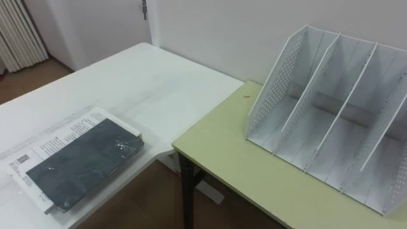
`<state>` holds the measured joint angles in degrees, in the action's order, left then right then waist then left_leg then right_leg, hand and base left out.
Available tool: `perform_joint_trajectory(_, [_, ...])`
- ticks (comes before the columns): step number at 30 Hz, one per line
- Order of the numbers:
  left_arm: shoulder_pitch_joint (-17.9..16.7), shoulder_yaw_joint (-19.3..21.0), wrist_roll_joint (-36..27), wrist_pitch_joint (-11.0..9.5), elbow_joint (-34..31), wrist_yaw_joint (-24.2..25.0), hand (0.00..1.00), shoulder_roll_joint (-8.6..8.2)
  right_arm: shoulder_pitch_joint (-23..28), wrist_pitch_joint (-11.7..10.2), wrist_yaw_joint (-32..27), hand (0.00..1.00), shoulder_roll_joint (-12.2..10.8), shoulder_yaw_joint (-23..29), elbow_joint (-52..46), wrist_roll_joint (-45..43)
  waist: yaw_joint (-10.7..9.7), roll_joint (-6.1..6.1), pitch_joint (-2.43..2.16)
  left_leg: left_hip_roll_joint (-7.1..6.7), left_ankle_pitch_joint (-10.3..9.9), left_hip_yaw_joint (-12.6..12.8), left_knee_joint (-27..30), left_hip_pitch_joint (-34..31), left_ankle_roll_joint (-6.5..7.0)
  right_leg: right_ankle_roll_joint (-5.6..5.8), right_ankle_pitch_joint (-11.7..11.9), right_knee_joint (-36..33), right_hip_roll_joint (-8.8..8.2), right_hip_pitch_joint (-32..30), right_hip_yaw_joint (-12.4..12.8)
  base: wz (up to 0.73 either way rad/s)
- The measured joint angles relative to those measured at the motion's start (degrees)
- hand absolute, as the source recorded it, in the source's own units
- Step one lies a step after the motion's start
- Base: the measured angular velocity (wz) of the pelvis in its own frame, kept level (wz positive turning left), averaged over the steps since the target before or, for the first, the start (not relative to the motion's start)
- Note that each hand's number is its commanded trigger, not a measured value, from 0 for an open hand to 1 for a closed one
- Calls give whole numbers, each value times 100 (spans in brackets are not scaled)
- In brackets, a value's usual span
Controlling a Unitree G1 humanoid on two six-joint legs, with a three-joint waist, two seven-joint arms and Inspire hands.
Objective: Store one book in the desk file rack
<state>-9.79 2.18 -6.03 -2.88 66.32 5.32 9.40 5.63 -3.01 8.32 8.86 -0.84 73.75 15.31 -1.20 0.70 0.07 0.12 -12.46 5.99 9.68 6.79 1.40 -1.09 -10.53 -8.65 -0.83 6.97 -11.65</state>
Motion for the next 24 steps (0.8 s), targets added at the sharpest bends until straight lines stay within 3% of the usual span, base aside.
perform_joint_trajectory(11, [157, -41, 1085, 0, -248, 26, 0, 4, -10, -39, 64, 0, -6, 0, 1, -64, -22, 37, 3, -33, 0, -7, -13, 38, 0, 2, -1, 4, 1, -2, 29, -1])
perform_joint_trajectory(19, [161, -377, 2028, 1, -722, 23, 0, -1, -49, -67, 130, 0, -16, -14, -12, -60, -153, 60, -18, -47, 2, 4, -5, -12, 3, 4, 2, -2, -8, -54, 34, 0])
perform_joint_trajectory(24, [175, -704, 2624, -1, -1049, -13, 0, -20, -75, -73, 119, 0, -22, -18, -14, 9, -205, 32, -3, -49, 2, 9, -12, -13, 4, 8, -2, 0, -8, -54, 46, 0])
